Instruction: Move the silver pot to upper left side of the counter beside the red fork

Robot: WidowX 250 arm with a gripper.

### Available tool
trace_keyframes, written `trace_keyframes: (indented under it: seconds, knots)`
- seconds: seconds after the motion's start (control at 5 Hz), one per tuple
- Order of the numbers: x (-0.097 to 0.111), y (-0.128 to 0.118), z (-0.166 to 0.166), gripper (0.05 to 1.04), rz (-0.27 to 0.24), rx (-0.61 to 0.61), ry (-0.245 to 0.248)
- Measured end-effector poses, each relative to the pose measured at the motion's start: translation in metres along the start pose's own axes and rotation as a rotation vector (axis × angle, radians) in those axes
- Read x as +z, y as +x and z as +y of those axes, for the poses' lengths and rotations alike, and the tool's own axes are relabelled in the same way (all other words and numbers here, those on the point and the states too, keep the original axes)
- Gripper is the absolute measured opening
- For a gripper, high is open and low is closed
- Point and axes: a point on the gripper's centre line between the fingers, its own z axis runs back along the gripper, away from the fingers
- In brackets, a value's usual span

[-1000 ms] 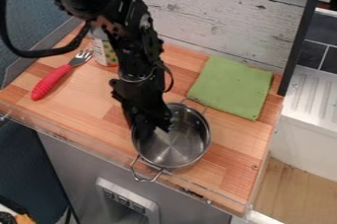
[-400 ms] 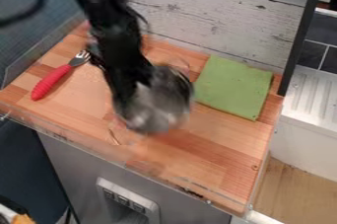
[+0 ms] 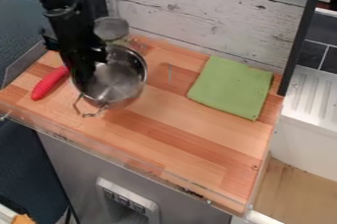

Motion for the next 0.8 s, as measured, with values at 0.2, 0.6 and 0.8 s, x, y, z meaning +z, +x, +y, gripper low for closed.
trace_keyframes:
  seconds: [0.2,0.6,0.8]
  knots:
    - [-0.014,0.004,0.010,0.077,0.018,-0.007,0.039]
    - [-0.030,0.017,0.028,0.108,0.014,-0.003,0.104]
    - [-0.035,0.016,0.031,0.291,0.023,-0.006,0.097]
